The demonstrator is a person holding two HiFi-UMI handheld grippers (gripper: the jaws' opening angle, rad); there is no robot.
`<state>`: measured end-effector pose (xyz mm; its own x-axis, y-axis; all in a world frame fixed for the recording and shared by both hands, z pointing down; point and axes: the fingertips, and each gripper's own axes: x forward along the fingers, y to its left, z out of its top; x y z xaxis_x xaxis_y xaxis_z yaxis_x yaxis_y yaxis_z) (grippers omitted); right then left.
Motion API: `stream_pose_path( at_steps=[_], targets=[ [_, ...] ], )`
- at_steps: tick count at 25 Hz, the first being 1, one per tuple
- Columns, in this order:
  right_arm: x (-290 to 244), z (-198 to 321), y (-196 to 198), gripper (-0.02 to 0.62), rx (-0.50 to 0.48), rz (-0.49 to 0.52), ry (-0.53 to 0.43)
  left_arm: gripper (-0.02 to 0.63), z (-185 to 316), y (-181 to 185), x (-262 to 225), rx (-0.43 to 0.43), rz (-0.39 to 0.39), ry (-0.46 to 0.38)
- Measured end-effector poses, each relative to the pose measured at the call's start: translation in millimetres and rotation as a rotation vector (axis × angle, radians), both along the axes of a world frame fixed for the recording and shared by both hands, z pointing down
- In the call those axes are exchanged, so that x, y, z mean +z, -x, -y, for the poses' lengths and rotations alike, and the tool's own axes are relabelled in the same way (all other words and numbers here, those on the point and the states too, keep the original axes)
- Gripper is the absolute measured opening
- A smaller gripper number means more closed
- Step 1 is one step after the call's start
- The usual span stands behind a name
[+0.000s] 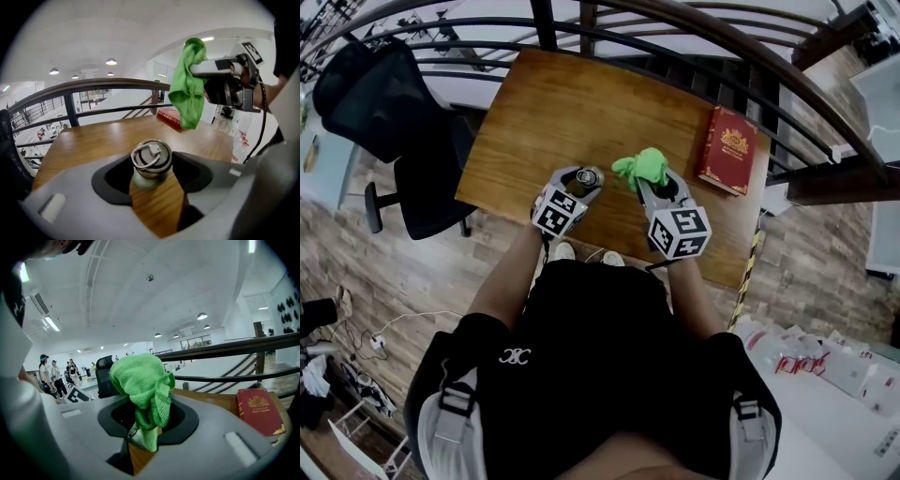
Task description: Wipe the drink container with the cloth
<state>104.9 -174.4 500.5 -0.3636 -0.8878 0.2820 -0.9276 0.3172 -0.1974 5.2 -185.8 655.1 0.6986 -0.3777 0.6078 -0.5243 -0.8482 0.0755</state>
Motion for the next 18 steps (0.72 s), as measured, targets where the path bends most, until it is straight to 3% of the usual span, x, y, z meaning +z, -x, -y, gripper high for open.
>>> stream_pose_path(
  at_steps=[12, 18],
  targets=[
    [12, 20, 65, 0.098, -0.187, 0.239, 0.046, 0.310, -11, 19, 3, -0.054, -0.032, 0.002],
    [46, 30, 92, 0.097, -0.239, 0.242, 0.149, 0.310, -15, 22, 5, -0.056, -0.033, -0.005]
  ],
)
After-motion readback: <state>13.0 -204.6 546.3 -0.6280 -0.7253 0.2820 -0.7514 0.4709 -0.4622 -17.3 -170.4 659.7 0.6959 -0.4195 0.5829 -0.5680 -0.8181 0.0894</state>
